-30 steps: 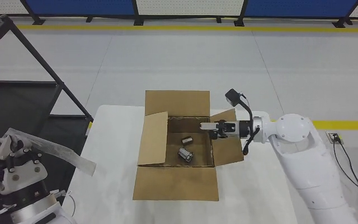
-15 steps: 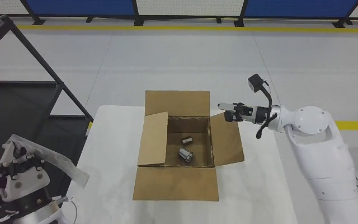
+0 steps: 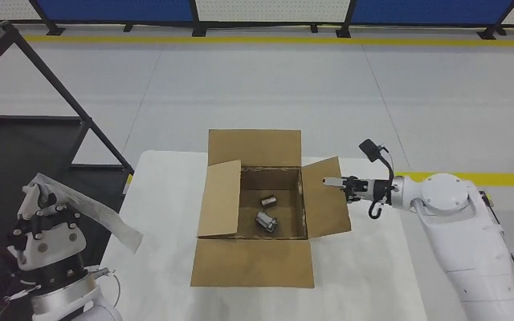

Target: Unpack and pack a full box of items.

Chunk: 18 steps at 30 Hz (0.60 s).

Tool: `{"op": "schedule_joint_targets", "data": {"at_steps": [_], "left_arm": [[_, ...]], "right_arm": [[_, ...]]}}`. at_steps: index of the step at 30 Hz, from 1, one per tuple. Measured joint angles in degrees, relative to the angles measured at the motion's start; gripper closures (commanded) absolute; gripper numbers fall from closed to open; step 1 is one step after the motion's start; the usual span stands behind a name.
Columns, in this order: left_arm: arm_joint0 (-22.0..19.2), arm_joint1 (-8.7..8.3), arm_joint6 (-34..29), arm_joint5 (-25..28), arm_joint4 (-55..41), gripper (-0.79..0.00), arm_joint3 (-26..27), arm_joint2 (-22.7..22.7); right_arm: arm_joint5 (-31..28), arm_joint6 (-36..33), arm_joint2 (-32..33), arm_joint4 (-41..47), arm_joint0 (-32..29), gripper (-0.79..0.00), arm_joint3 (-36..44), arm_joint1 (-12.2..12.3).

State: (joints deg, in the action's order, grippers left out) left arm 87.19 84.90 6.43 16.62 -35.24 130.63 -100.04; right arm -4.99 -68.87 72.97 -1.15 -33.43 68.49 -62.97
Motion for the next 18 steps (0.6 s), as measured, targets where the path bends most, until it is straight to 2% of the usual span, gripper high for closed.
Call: {"op": "schedule_joint_targets", "data": {"at_steps": [5,10,18], "left_arm": [[1.2,0.13,1.3,0.9,0.7,0.0,0.6,-0.2],[3.4,0.3,1.8,2.7,0.7,0.0,1.8,-0.3],[7.9,0.66,2.1,6.6,-0.2,0.0,3.2,-0.6]], "right_arm": [[-1.4,-0.5,-3.8,7.4,1.3,-0.785,3.7,-1.2],[1.1,1.0,-9.2,11.5,4.1,-0.785,5.4,-2.8],[4.8,9.4,-22.1,11.0,9.5,-0.785,-0.7,-7.1]]}}
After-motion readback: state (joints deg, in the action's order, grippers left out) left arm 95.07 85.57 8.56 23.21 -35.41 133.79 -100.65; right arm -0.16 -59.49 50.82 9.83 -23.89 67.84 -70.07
